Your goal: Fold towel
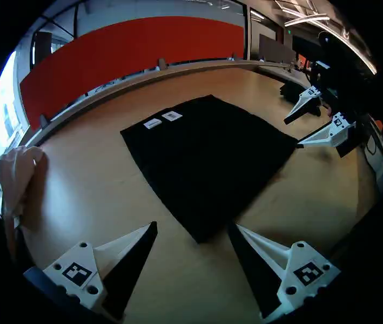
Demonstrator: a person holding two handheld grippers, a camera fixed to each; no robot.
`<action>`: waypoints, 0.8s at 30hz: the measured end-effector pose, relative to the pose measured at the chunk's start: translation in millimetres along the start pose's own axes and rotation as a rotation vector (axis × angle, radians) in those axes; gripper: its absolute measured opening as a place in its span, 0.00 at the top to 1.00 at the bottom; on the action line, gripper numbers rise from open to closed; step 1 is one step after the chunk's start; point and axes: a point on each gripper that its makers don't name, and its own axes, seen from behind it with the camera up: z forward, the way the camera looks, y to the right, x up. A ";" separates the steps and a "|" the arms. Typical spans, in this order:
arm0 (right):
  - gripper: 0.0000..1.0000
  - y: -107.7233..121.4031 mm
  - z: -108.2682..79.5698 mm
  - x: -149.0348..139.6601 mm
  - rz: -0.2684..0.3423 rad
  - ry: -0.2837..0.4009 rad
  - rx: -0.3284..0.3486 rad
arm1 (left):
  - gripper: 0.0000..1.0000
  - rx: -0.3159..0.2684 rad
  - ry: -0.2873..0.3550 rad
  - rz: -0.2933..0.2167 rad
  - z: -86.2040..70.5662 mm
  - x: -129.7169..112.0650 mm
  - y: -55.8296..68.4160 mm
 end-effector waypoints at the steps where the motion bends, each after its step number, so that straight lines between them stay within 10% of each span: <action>1: 0.01 -0.3 0.5 -1.8 0.000 -0.005 0.003 | 0.03 -0.003 -0.004 0.001 1.0 -1.1 0.7; 24: 0.15 0.4 6.3 -19.4 0.033 -0.043 0.040 | 0.05 -0.053 -0.056 0.020 21.1 -7.8 8.5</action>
